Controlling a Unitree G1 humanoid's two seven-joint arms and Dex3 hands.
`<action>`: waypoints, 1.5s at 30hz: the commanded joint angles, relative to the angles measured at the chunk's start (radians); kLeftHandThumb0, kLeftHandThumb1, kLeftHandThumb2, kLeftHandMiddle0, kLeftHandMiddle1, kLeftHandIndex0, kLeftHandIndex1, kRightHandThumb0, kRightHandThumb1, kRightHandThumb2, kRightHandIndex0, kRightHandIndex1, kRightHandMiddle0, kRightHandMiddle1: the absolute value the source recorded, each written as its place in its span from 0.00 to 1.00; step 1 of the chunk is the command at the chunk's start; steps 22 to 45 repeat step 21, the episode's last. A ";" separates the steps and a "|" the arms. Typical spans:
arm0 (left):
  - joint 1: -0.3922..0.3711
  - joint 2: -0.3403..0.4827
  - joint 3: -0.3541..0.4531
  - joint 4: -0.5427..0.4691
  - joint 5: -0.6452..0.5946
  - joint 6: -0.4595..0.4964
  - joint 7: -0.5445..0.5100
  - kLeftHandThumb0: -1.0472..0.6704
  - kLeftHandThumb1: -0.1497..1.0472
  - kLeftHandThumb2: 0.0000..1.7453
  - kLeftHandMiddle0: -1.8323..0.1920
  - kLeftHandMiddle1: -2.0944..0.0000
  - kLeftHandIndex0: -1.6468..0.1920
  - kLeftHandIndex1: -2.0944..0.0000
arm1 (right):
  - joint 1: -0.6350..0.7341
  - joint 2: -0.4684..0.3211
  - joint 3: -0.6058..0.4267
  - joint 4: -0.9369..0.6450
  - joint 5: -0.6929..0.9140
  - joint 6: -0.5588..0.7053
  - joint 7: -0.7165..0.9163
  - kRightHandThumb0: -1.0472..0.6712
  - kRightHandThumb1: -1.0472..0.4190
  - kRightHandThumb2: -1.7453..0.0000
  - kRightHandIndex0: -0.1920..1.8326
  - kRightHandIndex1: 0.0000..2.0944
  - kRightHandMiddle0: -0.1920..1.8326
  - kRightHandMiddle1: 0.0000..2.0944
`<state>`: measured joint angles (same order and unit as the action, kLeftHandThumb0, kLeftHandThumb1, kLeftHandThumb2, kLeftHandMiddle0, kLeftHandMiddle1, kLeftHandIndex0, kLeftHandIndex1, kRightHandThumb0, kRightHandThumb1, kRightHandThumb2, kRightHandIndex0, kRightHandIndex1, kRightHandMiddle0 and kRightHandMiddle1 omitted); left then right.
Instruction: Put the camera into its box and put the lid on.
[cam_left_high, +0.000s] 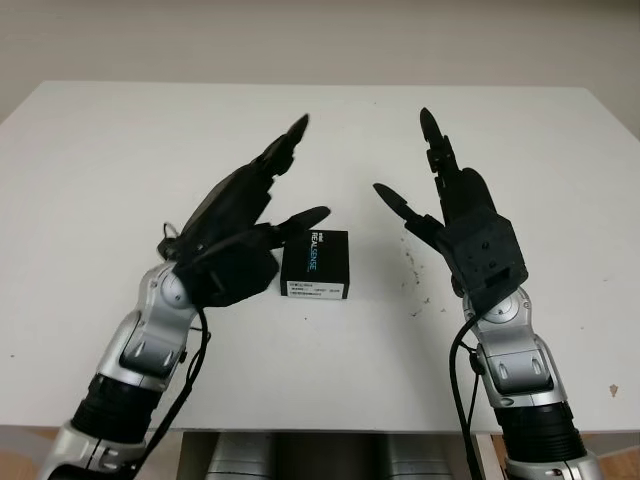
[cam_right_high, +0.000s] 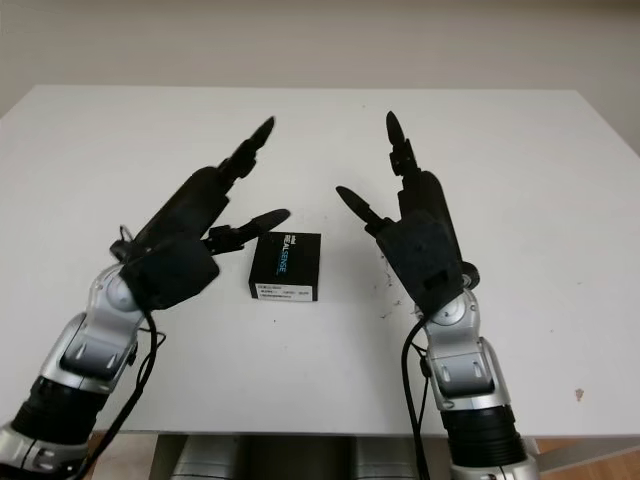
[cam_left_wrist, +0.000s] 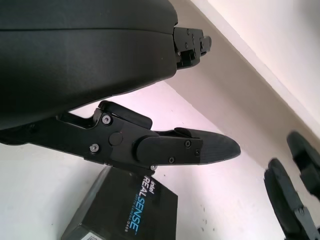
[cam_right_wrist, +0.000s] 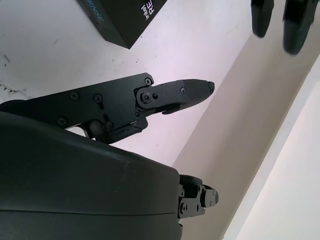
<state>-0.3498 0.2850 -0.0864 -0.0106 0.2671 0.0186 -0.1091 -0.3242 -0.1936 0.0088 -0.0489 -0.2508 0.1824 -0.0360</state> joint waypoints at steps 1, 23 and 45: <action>0.027 -0.049 0.058 -0.014 -0.067 -0.025 0.038 0.18 1.00 0.20 0.96 0.97 0.96 0.98 | 0.000 0.000 -0.012 -0.012 0.011 -0.001 0.003 0.32 0.00 0.89 0.08 0.03 0.10 0.02; 0.092 -0.163 0.278 0.085 -0.500 -0.181 -0.003 0.18 1.00 0.24 1.00 0.98 1.00 0.99 | 0.047 -0.039 -0.003 -0.129 0.043 0.091 0.112 0.30 0.00 0.84 0.02 0.01 0.02 0.01; 0.092 -0.163 0.278 0.085 -0.500 -0.181 -0.003 0.18 1.00 0.24 1.00 0.98 1.00 0.99 | 0.047 -0.039 -0.003 -0.129 0.043 0.091 0.112 0.30 0.00 0.84 0.02 0.01 0.02 0.01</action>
